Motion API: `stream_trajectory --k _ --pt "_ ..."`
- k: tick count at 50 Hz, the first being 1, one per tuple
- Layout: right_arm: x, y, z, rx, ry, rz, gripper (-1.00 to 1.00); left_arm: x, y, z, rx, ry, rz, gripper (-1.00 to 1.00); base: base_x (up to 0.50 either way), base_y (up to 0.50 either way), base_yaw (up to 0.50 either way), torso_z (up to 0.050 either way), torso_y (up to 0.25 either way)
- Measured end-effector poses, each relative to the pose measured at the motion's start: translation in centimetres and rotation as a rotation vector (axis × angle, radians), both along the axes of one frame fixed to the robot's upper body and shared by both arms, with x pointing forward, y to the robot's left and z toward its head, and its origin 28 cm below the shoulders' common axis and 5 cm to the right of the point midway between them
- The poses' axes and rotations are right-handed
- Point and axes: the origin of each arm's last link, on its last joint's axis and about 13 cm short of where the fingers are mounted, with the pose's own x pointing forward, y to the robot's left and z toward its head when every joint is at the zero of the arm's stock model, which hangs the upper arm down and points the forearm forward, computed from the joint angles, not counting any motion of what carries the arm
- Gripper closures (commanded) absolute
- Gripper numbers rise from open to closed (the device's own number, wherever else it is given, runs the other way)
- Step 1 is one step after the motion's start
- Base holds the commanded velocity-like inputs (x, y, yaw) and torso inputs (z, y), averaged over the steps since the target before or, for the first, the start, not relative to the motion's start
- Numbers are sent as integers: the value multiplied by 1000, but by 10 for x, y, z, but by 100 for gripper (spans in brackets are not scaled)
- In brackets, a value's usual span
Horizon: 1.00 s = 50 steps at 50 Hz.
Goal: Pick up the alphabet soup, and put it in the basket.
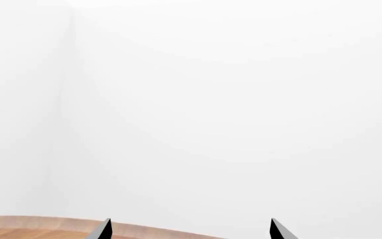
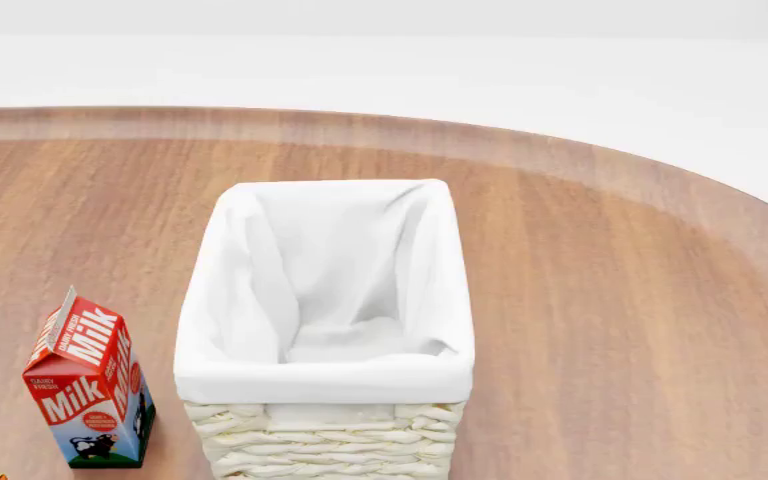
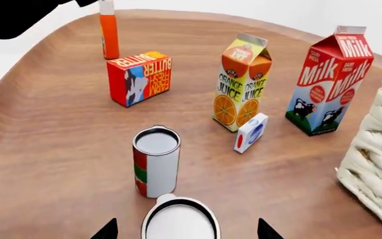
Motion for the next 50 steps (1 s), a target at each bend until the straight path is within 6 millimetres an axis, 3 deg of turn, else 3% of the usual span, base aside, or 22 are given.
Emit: stream_trajectory --k 50 --pt "9 14 -18 -125 21 14 -100 0 -1 0 0 -3 -3 -100 0 0 0 0 0"
